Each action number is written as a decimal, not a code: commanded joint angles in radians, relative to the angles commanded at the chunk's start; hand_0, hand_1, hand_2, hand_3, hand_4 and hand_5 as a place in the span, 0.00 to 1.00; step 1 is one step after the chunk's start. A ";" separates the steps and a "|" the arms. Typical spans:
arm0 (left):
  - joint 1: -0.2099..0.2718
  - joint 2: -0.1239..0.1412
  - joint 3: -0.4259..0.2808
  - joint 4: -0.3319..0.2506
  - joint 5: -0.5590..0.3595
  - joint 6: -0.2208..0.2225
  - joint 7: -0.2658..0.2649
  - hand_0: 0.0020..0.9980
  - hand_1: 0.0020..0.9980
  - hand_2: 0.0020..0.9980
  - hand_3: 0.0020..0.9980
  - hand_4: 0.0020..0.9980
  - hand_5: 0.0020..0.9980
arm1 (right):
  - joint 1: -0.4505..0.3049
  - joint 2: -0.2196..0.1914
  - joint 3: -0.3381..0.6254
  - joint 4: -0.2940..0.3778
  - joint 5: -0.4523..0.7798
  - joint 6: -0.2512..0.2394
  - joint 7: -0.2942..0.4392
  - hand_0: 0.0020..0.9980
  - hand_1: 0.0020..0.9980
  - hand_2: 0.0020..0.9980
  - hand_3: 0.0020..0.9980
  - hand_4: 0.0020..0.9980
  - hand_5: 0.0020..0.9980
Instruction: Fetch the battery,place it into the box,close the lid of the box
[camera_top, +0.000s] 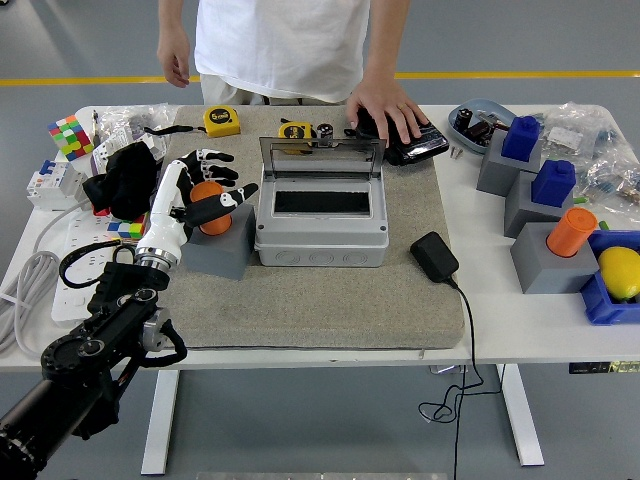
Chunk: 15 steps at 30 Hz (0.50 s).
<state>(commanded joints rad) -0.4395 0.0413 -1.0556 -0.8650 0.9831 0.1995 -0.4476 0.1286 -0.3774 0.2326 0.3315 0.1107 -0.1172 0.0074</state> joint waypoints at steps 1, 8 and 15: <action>0.001 0.000 0.003 0.002 -0.003 0.000 -0.004 0.44 0.47 0.42 0.46 1.00 0.06 | 0.001 0.000 -0.001 0.000 0.000 0.000 0.000 0.55 0.59 0.58 0.55 0.92 0.49; 0.001 -0.004 0.021 0.011 -0.024 0.010 -0.036 0.30 0.33 0.34 0.37 0.92 0.00 | 0.002 0.000 -0.008 0.000 0.002 0.000 0.000 0.55 0.59 0.58 0.55 0.92 0.49; -0.005 -0.018 0.033 0.034 -0.040 0.014 -0.058 0.24 0.28 0.30 0.33 0.85 0.00 | 0.000 -0.001 -0.011 0.000 0.002 -0.001 0.000 0.56 0.59 0.58 0.55 0.92 0.49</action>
<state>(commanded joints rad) -0.4450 0.0230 -1.0228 -0.8306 0.9433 0.2137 -0.5057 0.1282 -0.3782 0.2219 0.3319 0.1127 -0.1178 0.0075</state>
